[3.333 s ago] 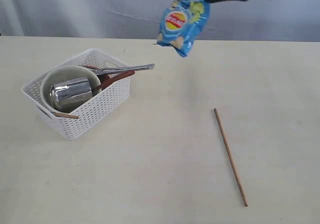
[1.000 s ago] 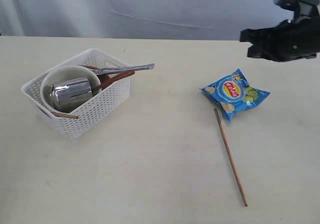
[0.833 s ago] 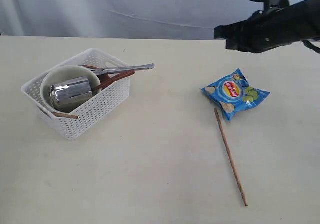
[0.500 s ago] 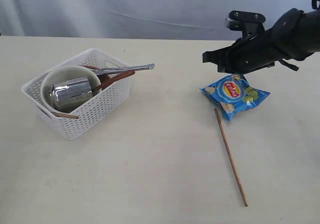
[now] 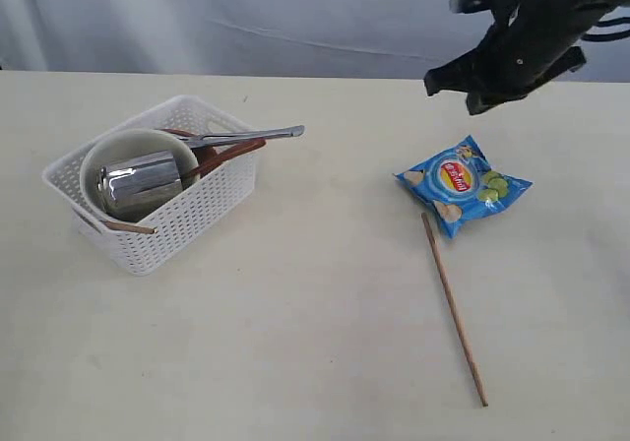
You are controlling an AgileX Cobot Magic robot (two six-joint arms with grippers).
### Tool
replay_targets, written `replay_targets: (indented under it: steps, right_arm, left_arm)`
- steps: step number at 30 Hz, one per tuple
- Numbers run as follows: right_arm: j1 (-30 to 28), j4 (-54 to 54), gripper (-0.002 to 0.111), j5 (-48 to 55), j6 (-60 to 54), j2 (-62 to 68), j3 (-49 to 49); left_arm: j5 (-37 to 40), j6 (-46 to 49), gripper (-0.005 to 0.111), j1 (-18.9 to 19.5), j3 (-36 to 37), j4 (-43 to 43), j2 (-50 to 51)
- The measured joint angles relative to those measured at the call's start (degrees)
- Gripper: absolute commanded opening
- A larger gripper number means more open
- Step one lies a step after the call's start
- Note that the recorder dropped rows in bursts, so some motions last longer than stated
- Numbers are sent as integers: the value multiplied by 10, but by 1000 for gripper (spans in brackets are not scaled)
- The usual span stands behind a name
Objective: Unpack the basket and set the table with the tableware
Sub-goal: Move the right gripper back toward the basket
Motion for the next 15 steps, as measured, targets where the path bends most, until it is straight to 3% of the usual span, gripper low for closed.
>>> replay_targets:
  steps: [3, 15]
  right_arm:
    - [1, -55, 0, 37, 47, 1, -8]
    - [44, -72, 0, 21, 111, 117, -9]
  left_arm:
    - [0, 0, 0, 0, 0, 0, 0]
    - [0, 0, 0, 0, 0, 0, 0]
